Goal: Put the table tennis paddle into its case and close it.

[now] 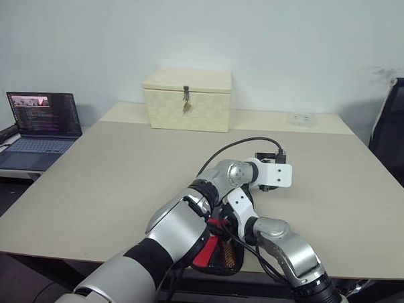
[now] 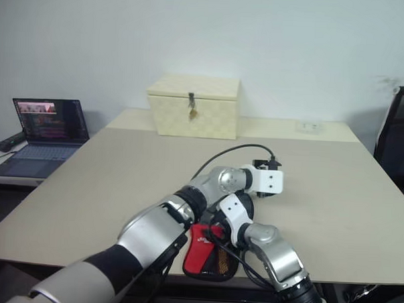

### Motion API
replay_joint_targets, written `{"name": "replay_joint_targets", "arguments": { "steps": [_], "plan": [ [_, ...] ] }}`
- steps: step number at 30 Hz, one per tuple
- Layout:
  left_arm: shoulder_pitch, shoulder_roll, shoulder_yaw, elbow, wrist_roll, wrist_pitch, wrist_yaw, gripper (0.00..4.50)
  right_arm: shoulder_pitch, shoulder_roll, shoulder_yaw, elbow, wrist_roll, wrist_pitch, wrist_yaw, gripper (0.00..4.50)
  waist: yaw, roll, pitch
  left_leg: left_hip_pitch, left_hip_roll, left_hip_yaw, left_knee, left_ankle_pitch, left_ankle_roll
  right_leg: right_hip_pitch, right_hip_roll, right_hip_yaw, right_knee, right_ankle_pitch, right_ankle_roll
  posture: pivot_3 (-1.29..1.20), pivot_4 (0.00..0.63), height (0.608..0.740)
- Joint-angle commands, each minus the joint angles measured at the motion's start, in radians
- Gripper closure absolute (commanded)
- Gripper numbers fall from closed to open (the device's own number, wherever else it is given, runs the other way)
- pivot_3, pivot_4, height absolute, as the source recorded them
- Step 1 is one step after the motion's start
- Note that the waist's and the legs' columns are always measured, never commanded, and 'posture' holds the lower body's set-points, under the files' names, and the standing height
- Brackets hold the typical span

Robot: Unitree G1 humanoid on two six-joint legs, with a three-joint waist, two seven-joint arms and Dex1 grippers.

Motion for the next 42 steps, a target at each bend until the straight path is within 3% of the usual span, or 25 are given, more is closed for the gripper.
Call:
{"name": "replay_joint_targets", "arguments": {
  "steps": [1, 5, 9, 13, 19, 25, 29, 37, 42],
  "plan": [
    [-0.018, -0.004, 0.108, -0.059, -0.123, 0.009, -0.06, 0.03, 0.03, -0.007, 0.006, 0.035, 0.024, 0.113, 0.015, 0.0, 0.0, 0.0, 0.0, 0.0, 0.0, 0.0, 0.0, 0.0, 0.0, 0.0, 0.0, 0.0, 0.0, 0.0, 0.0, 0.0, 0.15, 0.74],
    [-0.032, 0.021, 0.24, -0.081, -0.26, 0.038, -0.12, 0.03, 0.01, -0.023, -0.047, -0.047, 0.063, 0.154, 0.032, 0.0, 0.001, 0.0, 0.0, -0.001, 0.0, 0.0, 0.0, 0.0, 0.0, -0.001, 0.0, 0.0, 0.0, 0.0, 0.0, 0.0, 0.15, 0.74],
    [-0.017, 0.112, 0.39, -0.128, -0.419, 0.095, -0.189, 0.03, -0.029, -0.056, -0.174, -0.217, 0.162, 0.248, 0.057, 0.0, -0.006, 0.0, 0.002, -0.002, 0.0, 0.0, 0.0, 0.0, 0.0, -0.001, 0.0, 0.0, 0.0, 0.0, 0.0, 0.0, 0.15, 0.74],
    [0.034, 0.186, 0.436, -0.176, -0.485, 0.133, -0.264, 0.03, -0.056, -0.108, -0.259, -0.309, 0.233, 0.32, 0.071, 0.0, -0.01, 0.0, 0.003, -0.002, 0.0, -0.001, -0.001, 0.0, 0.0, -0.002, 0.0, 0.0, 0.0, 0.0, 0.0, 0.0, 0.15, 0.74],
    [0.157, 0.273, 0.508, -0.291, -0.619, 0.332, -0.4, 0.03, -0.072, -0.23, -0.357, -0.315, 0.271, 0.287, 0.095, 0.0, -0.008, 0.0, 0.004, -0.003, 0.0, -0.001, -0.002, 0.0, 0.0, -0.003, -0.001, 0.0, -0.001, 0.0, 0.0, 0.0, 0.15, 0.74],
    [0.39, 0.332, 0.447, -0.558, -0.689, 0.602, -0.614, 0.03, -0.152, -0.394, -0.366, -0.128, 0.221, 0.113, 0.189, 0.0, -0.01, 0.0, 0.004, -0.003, 0.0, 0.0, -0.002, 0.0, 0.0, -0.003, -0.001, 0.0, -0.001, 0.001, -0.002, 0.0, 0.15, 0.74],
    [0.51, 0.381, 0.365, -0.699, -0.679, 0.657, -0.737, 0.03, -0.231, -0.437, -0.311, 0.046, 0.151, -0.046, 0.227, 0.0, -0.013, 0.0, 0.006, -0.003, 0.001, 0.0, -0.002, 0.0, 0.0, -0.004, 0.0, 0.001, 0.0, 0.001, -0.003, 0.0, 0.15, 0.74],
    [0.588, 0.435, 0.258, -0.604, -0.6, 0.512, -0.796, 0.03, -0.349, -0.448, -0.077, 0.404, -0.129, -0.5, 0.271, 0.0, -0.01, 0.0, 0.006, -0.002, 0.001, 0.001, -0.002, 0.0, 0.0, -0.003, 0.0, 0.001, 0.0, 0.002, -0.003, 0.0, 0.15, 0.74],
    [0.58, 0.434, 0.239, -0.563, -0.59, 0.46, -0.816, 0.03, -0.438, -0.394, -0.02, 0.669, -0.241, -0.698, 0.239, 0.0, -0.007, 0.0, 0.006, -0.003, 0.0, 0.001, -0.001, 0.0, 0.0, -0.003, -0.001, 0.001, 0.0, 0.002, -0.004, 0.0, 0.15, 0.74]
  ]
}}
